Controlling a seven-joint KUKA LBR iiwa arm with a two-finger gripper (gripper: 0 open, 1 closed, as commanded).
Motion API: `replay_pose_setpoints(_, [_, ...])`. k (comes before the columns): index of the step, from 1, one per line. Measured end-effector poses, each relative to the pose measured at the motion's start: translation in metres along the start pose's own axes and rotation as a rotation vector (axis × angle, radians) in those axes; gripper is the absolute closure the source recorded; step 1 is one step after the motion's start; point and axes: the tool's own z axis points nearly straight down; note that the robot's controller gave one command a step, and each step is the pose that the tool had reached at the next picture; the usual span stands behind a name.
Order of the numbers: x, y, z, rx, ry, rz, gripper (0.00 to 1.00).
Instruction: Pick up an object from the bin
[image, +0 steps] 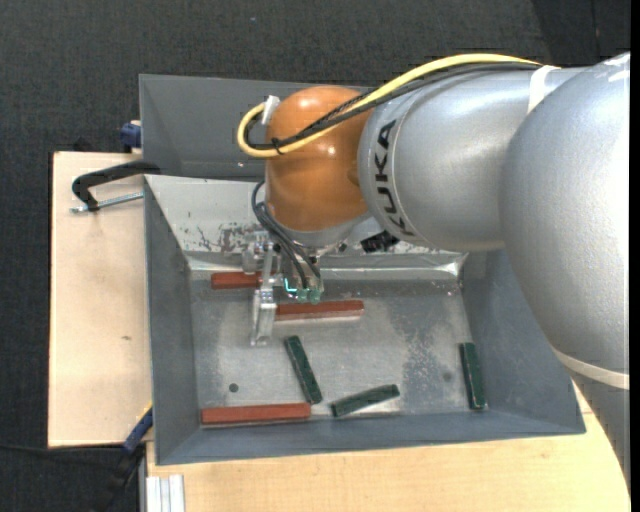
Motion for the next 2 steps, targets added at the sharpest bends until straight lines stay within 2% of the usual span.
replay_pose_setpoints(1, [-0.002,-0.001,-0.005,-0.002,-0.008,0.002,0.0])
replay_pose_setpoints(2, [-0.01,-0.055,0.018,-0.003,-0.009,0.028,0.0])
